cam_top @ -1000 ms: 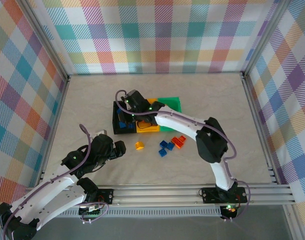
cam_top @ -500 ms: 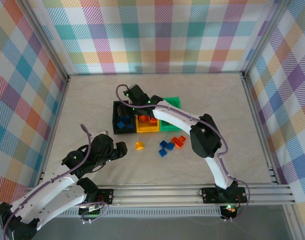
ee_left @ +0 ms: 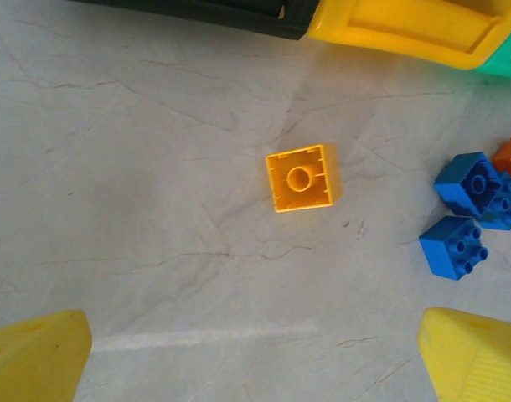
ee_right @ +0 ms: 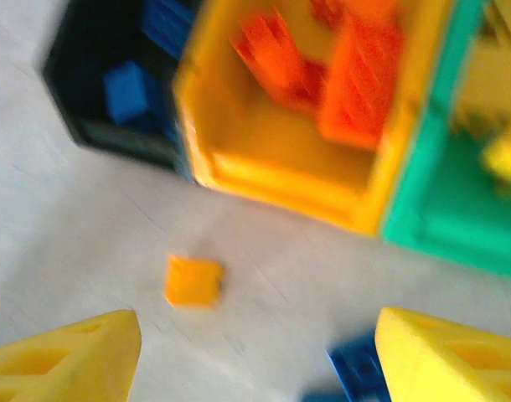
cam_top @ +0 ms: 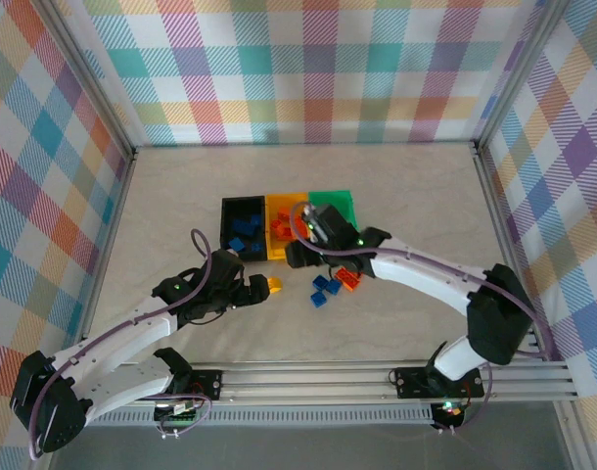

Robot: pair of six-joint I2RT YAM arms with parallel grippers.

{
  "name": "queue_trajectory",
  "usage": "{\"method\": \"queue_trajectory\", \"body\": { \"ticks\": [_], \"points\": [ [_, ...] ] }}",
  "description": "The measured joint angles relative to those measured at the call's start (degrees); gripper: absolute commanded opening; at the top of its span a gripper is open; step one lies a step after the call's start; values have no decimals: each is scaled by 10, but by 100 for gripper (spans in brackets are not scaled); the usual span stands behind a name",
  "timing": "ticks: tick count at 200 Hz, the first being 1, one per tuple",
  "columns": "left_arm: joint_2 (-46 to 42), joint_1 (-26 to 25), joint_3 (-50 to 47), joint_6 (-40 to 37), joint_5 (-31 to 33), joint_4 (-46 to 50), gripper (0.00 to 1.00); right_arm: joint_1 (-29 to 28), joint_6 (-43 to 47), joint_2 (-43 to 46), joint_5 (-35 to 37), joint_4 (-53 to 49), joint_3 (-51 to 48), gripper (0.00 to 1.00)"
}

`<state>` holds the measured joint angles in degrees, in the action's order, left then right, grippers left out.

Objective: Sort the legos into containers by color

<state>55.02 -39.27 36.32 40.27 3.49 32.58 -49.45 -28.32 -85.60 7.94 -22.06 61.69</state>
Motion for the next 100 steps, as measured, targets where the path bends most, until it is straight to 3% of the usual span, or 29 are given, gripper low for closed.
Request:
{"method": "queue_trajectory", "body": {
  "ticks": [27,56,100],
  "points": [
    [0,0,0,0,0,-15,100,17,-27,58,2,-25,-104,77],
    [0,0,0,0,0,-17,100,29,-43,70,-19,-30,-149,77],
    [-1,0,-4,0,0,-17,100,-30,-48,21,-58,-2,-152,76]
  ]
}}
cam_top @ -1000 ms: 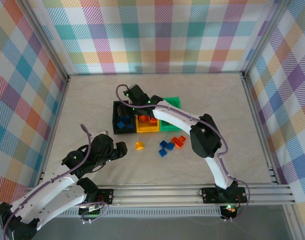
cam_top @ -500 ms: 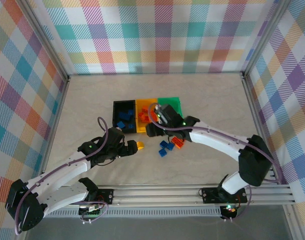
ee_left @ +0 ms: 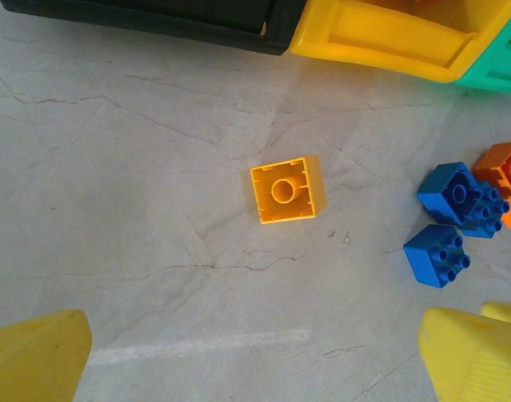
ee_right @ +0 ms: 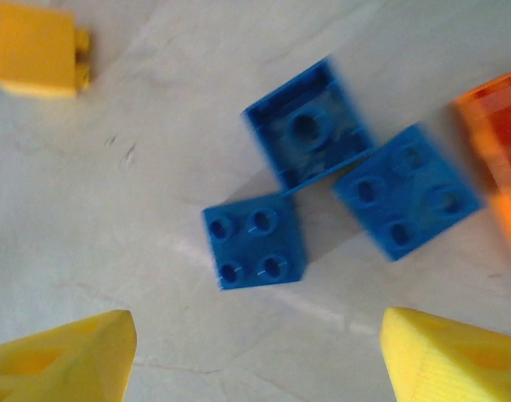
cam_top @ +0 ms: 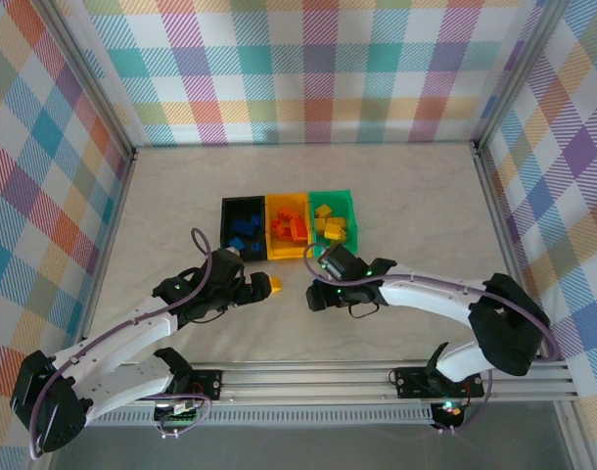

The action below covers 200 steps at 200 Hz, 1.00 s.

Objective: Sort the legos into containers by color

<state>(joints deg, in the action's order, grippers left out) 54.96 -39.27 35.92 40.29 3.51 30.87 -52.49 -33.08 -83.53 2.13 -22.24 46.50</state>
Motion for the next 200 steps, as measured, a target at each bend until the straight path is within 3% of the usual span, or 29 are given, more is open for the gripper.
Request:
{"method": "queue_trajectory", "body": {
  "ticks": [58,127,167,200],
  "points": [
    [-12,0,-2,0,2,0,100,-10,2,-76,20,1,30,70],
    [-24,0,-7,0,6,5,100,-35,22,-157,64,-16,103,54],
    [-34,2,-7,-3,16,16,100,-44,28,-160,75,-27,107,38],
    [-50,4,-6,-7,33,37,100,-49,38,-141,62,-25,111,36]
  ]
}}
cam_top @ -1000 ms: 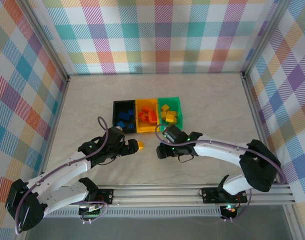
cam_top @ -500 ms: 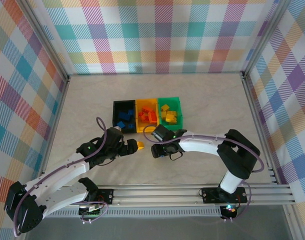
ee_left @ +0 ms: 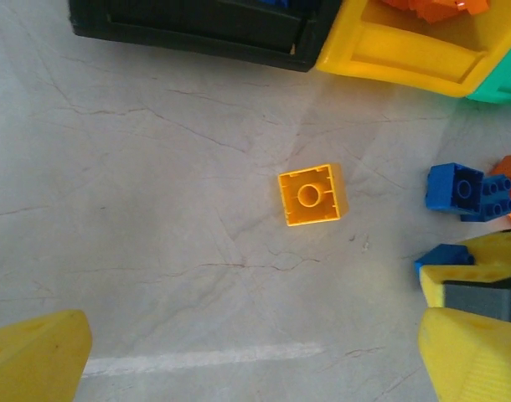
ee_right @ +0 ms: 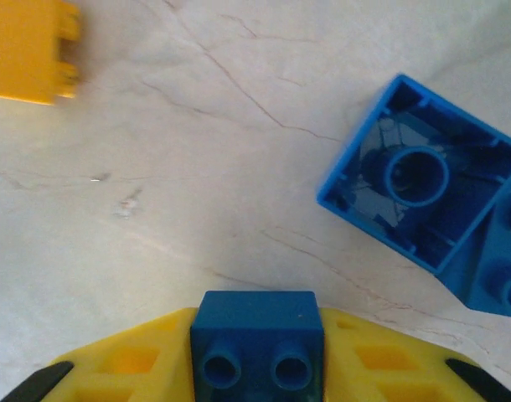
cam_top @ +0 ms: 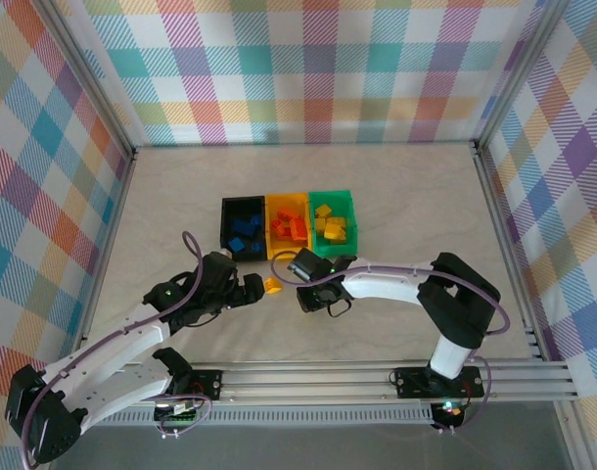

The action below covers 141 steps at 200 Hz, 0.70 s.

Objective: Sort the legos into containers by color

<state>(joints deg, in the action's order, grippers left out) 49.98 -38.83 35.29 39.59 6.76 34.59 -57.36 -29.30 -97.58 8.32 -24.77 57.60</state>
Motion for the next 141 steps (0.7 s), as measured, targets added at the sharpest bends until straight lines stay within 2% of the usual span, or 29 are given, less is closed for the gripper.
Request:
{"method": "queue_trajectory", "body": {
  "ticks": [26,51,81,114,124,141],
  "points": [
    [-16,1,0,1,14,18,100,0,15,7,-13,-3,58,36],
    [-38,2,-2,5,19,29,100,3,37,-18,-28,-2,181,36],
    [-58,4,-6,13,19,44,100,16,61,-104,-44,7,334,36],
    [-70,4,-7,16,19,58,100,46,72,-215,-54,-11,460,38],
    [-74,4,-8,16,19,60,100,54,75,-248,-55,-24,500,44],
    [-75,4,-8,16,18,60,100,64,75,-294,-56,-40,555,63]
  ]
}}
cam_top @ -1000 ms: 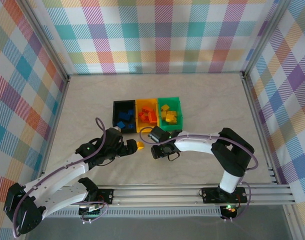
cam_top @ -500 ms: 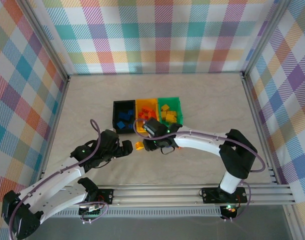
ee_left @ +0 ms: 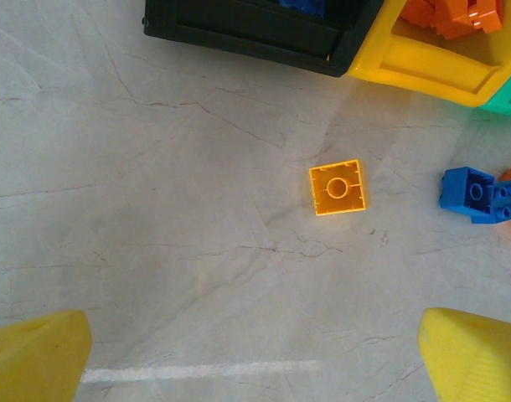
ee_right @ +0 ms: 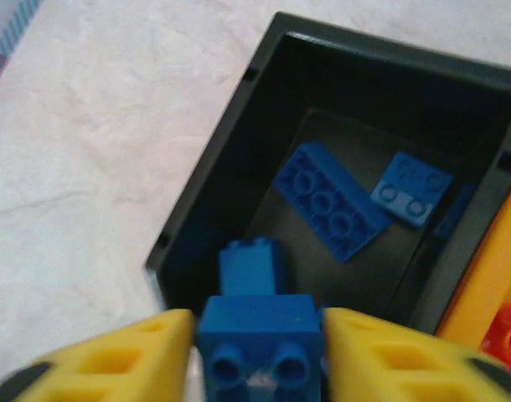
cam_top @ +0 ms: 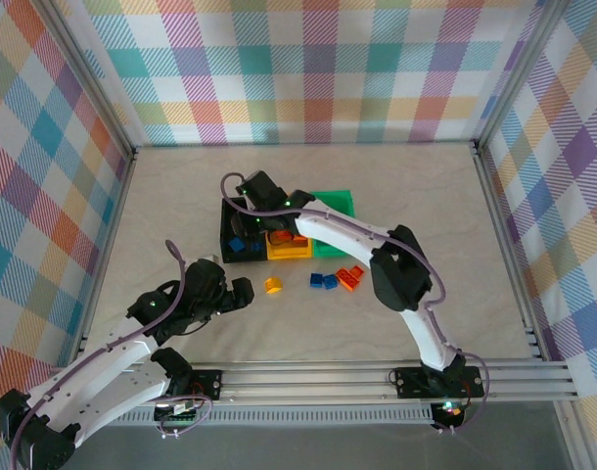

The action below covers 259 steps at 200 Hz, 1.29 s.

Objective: Sort the legos into containers by color

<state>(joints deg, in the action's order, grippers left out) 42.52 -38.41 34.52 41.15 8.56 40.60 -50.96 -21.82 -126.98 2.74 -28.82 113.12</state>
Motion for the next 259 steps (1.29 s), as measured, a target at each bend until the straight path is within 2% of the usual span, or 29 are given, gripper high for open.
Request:
{"method": "queue_trajectory", "body": {
  "ticks": [17,59,96,105,135,165,194,259],
  "points": [
    [3,0,0,0,-2,0,100,9,8,-23,-1,-12,28,71],
    [22,0,0,-1,-10,-3,100,10,9,-3,0,-16,21,73],
    [70,0,6,-10,-32,-23,100,10,-2,149,8,33,-165,73],
    [89,0,10,-14,-39,-34,96,10,-6,192,10,45,-214,73],
    [201,0,45,-27,-67,-89,81,10,-27,326,21,86,-375,73],
    [320,-5,93,-38,-81,-133,82,10,-43,426,39,95,-504,74],
    [416,-12,147,-54,-71,-144,80,10,-54,504,56,94,-572,74],
    [553,-13,215,-80,-39,-133,58,12,-65,593,76,95,-622,74]
  ]
}}
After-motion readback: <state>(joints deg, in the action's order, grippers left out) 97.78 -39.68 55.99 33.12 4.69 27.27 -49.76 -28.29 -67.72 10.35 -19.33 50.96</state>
